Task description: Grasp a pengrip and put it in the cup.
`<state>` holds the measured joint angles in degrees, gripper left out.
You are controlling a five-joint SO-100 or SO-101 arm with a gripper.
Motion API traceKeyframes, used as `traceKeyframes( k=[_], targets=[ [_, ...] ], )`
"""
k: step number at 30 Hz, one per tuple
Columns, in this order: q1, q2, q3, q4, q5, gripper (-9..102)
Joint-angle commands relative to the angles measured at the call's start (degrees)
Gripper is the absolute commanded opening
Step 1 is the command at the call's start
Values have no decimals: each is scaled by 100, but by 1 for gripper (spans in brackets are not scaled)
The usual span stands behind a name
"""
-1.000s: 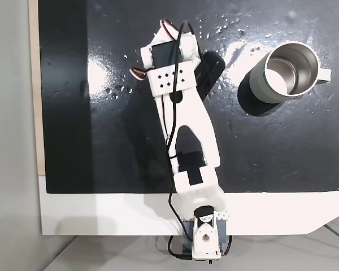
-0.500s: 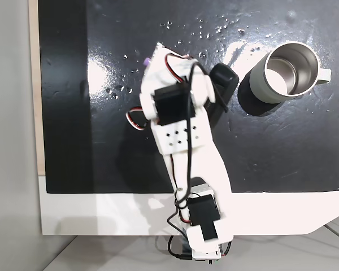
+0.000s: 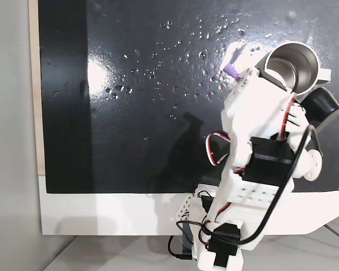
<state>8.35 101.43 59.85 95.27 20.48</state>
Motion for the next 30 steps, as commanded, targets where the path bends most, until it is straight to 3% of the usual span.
traceKeyframes(
  k=[1,17,30],
  targets=[
    [475,290,0,-167,-413,0],
    [1749,-396,255,-1898,-1600,0],
    [1819,-773,158,-2276,-1837,1]
  ],
)
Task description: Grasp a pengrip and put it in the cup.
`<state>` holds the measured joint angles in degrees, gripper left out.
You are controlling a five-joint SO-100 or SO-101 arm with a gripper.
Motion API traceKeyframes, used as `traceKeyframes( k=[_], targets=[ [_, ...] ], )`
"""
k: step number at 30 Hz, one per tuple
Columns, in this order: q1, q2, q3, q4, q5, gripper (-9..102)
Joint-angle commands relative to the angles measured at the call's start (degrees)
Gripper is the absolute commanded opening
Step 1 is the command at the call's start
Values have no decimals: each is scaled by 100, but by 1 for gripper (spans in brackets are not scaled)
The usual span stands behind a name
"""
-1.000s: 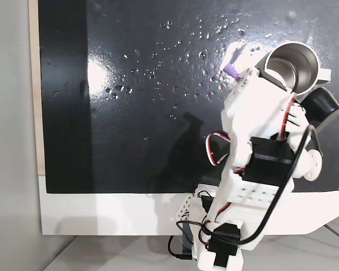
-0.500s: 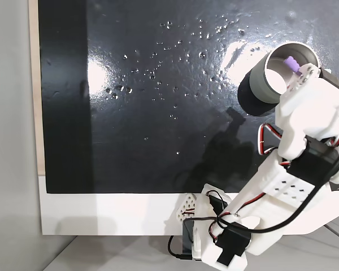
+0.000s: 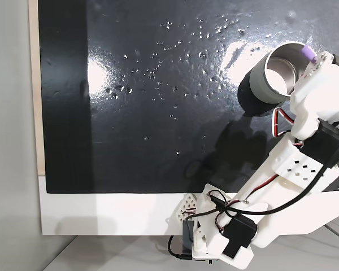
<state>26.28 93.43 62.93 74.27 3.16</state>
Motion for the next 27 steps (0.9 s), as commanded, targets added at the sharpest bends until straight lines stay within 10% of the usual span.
traceKeyframes(
  k=[1,7,27],
  targets=[
    [26,26,-141,-132,-123,3],
    [44,70,-141,35,-149,26],
    [9,290,-141,352,-167,25]
  ],
)
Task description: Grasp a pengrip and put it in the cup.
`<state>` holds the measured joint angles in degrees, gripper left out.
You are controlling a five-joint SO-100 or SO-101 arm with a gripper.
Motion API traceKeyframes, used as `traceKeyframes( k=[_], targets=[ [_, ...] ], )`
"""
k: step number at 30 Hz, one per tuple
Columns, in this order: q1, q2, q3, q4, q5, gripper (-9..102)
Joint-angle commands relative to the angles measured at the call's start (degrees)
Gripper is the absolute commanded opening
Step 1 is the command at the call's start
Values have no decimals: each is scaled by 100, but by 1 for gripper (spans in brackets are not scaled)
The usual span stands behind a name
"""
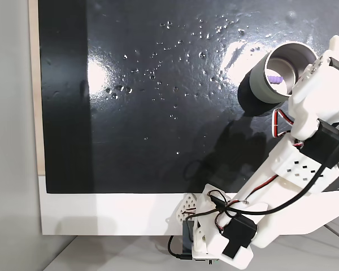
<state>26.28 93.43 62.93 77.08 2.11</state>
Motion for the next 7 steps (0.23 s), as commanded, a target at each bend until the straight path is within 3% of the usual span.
traceKeyframes(
  k=[1,7],
  targets=[
    [0,290,-141,70,-62,25],
    [-18,308,-141,114,-44,25]
  ],
)
